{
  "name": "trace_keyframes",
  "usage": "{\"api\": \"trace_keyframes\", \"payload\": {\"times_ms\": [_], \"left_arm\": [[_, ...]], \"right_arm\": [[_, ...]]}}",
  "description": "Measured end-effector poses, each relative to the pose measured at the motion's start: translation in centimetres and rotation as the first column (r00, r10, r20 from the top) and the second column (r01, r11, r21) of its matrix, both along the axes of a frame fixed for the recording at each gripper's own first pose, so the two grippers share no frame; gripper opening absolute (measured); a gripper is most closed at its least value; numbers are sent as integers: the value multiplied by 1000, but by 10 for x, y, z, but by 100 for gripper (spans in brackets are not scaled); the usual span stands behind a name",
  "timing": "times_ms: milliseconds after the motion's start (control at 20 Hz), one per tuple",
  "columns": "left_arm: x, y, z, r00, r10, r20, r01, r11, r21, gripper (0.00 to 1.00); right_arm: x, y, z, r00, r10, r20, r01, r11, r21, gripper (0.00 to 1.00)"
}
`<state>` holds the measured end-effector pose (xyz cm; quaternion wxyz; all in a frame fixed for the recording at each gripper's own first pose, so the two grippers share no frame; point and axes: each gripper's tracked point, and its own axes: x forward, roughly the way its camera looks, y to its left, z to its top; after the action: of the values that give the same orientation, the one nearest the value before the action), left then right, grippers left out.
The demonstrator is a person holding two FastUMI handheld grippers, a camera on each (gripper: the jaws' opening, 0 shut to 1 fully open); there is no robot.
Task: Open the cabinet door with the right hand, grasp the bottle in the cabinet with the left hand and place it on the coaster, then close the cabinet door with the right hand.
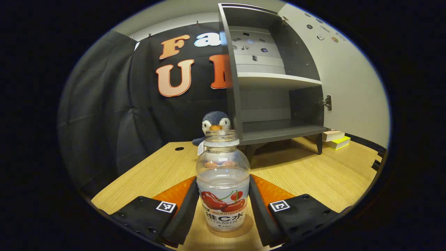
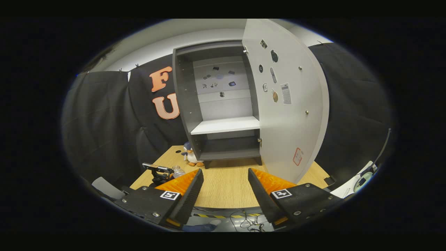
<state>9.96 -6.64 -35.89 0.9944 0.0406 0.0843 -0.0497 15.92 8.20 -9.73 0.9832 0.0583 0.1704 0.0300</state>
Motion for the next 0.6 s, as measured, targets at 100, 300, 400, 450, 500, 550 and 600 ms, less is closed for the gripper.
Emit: {"api": "trace_keyframes", "payload": {"times_ms": [100, 300, 400, 450, 500, 550, 600], "left_arm": [[-3, -1, -1, 1000, -1, 0, 1, 1000, 9, 84], [-11, 8, -17, 998, 32, -60, -33, 999, -16, 86], [-14, 12, -19, 996, 50, -67, -52, 998, -29, 86], [-15, 11, -19, 997, 46, -68, -48, 998, -28, 86], [-14, 9, -15, 998, 40, -58, -41, 999, -27, 87], [-14, 10, -9, 998, 37, -44, -38, 999, -20, 88], [-13, 9, -3, 999, 33, -25, -33, 999, -15, 91]], "right_arm": [[0, 1, -1, 1000, 2, -3, -2, 1000, 2, 81], [-2, 4, -4, 1000, 9, -12, -9, 1000, 0, 81], [-4, 5, -5, 1000, 11, -15, -11, 1000, 3, 81], [-5, 5, -5, 1000, 14, -17, -13, 1000, 5, 81], [-7, 5, -6, 1000, 14, -19, -14, 1000, 7, 81], [-8, 5, -7, 1000, 14, -23, -14, 1000, 9, 81], [-8, 6, -9, 999, 15, -28, -15, 1000, 13, 81]]}}
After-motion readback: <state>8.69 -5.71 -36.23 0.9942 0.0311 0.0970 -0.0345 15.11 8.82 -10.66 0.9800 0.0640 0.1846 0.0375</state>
